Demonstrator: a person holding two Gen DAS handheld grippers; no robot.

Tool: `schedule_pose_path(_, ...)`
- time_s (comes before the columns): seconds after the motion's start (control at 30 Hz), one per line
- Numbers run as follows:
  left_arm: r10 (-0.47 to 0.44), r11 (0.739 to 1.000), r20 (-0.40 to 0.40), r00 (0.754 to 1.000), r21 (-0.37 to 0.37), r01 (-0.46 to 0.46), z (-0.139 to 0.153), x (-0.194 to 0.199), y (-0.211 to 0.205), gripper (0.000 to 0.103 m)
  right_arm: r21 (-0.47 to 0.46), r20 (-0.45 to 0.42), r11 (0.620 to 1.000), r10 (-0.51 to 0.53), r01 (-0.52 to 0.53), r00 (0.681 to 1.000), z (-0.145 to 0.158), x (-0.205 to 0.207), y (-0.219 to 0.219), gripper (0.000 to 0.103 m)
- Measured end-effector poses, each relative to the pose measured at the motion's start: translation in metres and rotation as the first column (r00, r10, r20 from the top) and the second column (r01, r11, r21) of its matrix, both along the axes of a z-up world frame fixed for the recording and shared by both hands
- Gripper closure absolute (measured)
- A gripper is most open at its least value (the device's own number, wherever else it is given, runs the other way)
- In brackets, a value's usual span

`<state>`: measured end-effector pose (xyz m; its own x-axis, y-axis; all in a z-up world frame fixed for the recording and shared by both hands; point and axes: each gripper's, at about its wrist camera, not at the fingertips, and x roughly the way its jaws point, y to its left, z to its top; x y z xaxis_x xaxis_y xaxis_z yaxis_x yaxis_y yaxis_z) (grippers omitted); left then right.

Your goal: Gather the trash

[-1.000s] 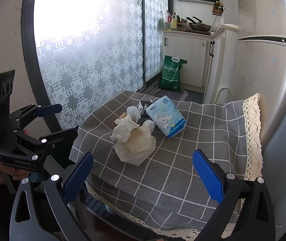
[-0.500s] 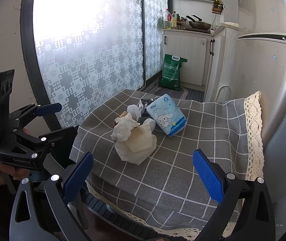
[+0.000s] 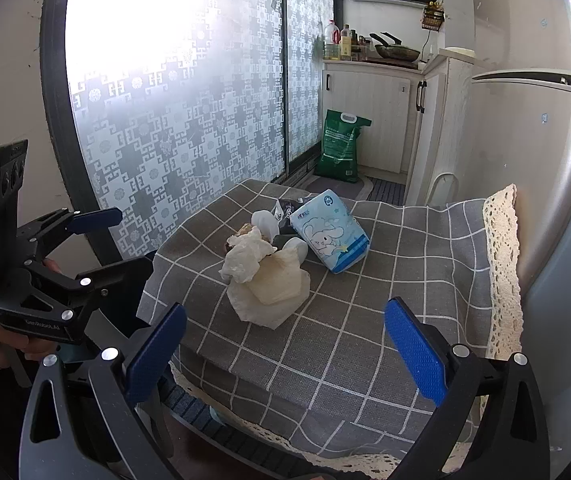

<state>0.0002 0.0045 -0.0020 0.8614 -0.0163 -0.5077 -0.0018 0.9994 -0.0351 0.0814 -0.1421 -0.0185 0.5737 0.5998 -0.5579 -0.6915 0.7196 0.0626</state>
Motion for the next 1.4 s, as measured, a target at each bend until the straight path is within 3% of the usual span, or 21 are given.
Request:
schedule_pose_path(0.27,-0.025,1.000,0.046,0.999,0.013,0.025,0.005,-0.006,-0.006,0.003,0.014,-0.040,0.999,0.035,-0.035,0.999,-0.001,0.002,0.000,0.004)
schedule_pose_path(0.37,-0.052,0.998,0.048,0.997,0.028,0.051,0.007,-0.007,-0.011,0.004,-0.003,-0.052,0.998,0.059,-0.059,0.997,-0.004,0.003,-0.001,0.013)
schedule_pose_path(0.43,-0.082,0.995,0.045,0.996,0.057,0.080,0.009,-0.005,-0.019,0.010,-0.009,-0.061,0.998,0.056,-0.057,0.997,-0.006,0.006,-0.004,0.020)
schedule_pose_path(0.5,-0.124,0.991,0.018,0.992,0.055,0.123,0.010,-0.001,-0.024,0.028,-0.005,-0.074,0.999,0.050,-0.051,0.996,-0.007,0.011,-0.008,0.027)
schedule_pose_path(0.7,-0.208,0.976,-0.073,0.975,0.048,0.211,0.014,0.020,-0.042,0.051,0.012,-0.098,0.999,0.043,-0.043,0.994,-0.010,0.019,-0.017,0.042)
schedule_pose_path(0.8,-0.230,0.973,-0.112,0.967,0.006,0.232,0.010,0.035,-0.041,0.056,-0.002,-0.105,0.999,0.047,-0.048,0.993,-0.013,0.022,-0.017,0.051)
schedule_pose_path(1.03,-0.259,0.966,-0.156,0.953,-0.055,0.253,0.000,0.066,-0.047,0.060,0.002,-0.125,0.999,0.038,-0.038,0.991,-0.017,0.029,-0.026,0.056)
schedule_pose_path(1.1,-0.253,0.967,-0.170,0.952,-0.063,0.246,-0.001,0.072,-0.048,0.080,0.007,-0.135,0.999,0.046,-0.046,0.990,-0.019,0.030,-0.025,0.059)
schedule_pose_path(1.17,-0.242,0.970,-0.181,0.953,-0.061,0.235,-0.002,0.076,-0.050,0.088,0.015,-0.148,0.998,0.059,-0.058,0.987,-0.023,0.032,-0.023,0.059)
schedule_pose_path(1.4,-0.239,0.971,-0.147,0.960,-0.046,0.235,0.005,0.072,-0.049,0.094,0.041,-0.196,0.996,0.092,-0.085,0.976,-0.030,0.034,-0.008,0.064)
